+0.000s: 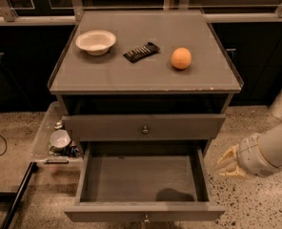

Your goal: Close middle drawer

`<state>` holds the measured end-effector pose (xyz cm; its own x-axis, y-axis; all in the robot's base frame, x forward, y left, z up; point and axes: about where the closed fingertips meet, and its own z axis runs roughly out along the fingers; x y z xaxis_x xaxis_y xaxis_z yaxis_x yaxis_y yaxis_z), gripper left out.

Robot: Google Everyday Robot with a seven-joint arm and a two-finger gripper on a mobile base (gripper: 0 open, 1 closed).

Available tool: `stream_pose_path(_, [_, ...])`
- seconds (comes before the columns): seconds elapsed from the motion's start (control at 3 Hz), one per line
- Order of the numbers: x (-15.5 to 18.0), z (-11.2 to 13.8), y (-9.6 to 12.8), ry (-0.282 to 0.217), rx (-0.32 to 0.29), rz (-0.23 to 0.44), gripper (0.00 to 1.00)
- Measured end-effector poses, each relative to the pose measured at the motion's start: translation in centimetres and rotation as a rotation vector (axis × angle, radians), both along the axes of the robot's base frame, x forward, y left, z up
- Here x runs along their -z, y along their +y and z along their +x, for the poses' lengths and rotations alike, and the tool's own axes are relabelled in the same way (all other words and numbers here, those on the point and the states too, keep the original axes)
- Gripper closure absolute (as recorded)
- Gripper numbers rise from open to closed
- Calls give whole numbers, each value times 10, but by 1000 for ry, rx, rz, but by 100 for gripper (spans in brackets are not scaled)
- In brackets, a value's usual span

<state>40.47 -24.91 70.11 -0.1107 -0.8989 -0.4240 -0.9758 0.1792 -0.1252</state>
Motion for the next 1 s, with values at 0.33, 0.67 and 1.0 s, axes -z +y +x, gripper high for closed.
stream_pose_path(0.33, [6, 0, 3, 3, 1, 6, 100])
stream_pose_path(0.67, [38, -3, 11, 14, 2, 43, 100])
stream_pose_path(1.0, [107, -17, 26, 18, 1, 134, 100])
